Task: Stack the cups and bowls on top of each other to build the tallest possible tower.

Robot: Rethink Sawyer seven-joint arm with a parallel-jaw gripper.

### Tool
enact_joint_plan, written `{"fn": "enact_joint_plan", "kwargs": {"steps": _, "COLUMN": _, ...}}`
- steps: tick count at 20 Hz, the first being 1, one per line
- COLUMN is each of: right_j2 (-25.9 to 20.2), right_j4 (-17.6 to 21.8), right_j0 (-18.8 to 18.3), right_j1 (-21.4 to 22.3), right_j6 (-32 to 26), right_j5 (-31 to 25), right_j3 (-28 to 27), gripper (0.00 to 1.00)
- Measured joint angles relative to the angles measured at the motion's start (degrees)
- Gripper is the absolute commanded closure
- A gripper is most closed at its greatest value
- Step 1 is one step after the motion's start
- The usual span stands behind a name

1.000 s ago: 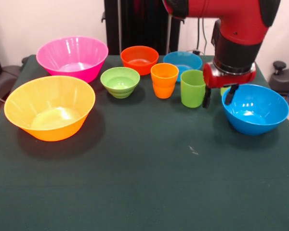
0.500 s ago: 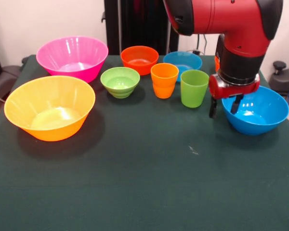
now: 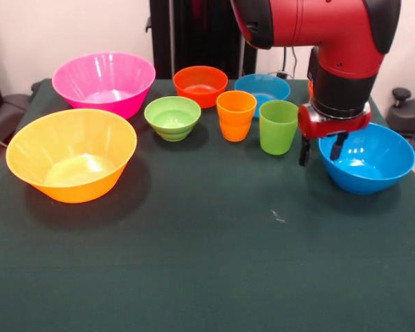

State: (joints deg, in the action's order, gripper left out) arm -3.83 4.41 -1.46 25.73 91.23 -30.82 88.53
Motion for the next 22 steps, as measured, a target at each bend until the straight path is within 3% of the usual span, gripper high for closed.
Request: {"fn": "enact_joint_plan", "kwargs": {"steps": 22, "right_j2": 1.0, "right_j4": 0.0, "right_j0": 2.9, "right_j1": 2.0, "right_j6": 0.0, "right_j5": 0.0, "right_j3": 0.8, "gripper": 0.00}}
